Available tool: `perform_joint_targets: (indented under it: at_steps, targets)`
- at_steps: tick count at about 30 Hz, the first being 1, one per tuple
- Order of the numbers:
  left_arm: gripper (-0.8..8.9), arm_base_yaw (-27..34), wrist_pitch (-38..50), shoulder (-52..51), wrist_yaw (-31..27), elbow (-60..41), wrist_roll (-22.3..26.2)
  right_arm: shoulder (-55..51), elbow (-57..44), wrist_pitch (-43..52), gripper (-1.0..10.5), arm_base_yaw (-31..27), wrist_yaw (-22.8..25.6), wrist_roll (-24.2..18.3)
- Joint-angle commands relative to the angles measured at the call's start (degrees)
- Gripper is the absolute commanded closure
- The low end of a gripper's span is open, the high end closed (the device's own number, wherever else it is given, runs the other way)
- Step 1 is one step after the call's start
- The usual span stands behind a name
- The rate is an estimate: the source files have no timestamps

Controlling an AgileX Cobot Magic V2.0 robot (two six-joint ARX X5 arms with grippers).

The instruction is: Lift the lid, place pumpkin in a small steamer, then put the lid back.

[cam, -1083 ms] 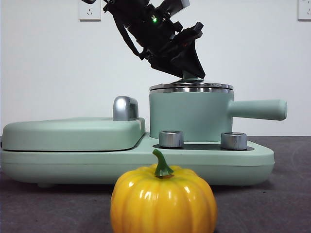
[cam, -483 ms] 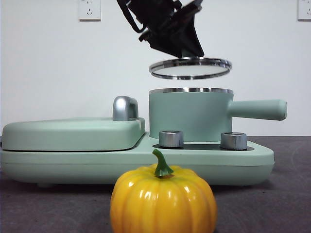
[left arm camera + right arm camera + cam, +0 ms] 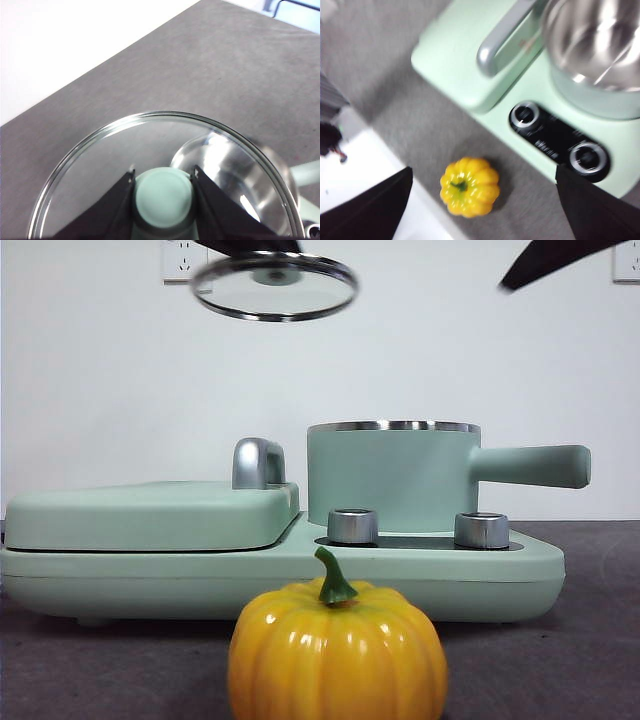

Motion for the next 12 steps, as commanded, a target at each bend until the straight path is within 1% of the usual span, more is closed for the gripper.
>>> perform_joint_targets:
  at_steps: [1,4,9,12]
  targets:
    - [7.98,1.2,0.1,-2.2,0.1,1.9,0.2,4.0,1.1,0.4,4.9,6.1,3.2,4.1]
    - [7.98,3.1,-0.9,-4.1,0.1,1.9,0.2,8.1,1.1,0.5,4.9,11.0,5.8,5.4]
    - [7.98,5.7,-2.6,-5.8,0.1,1.9,0.4,14.3,1.1,1.9,4.9,16.8,8.1,6.4]
    - [7.98,6.8,-3.9,-6.3,0.1,1.9,0.4,17.7,1.1,3.3,4.2,18.9,8.6,6.8]
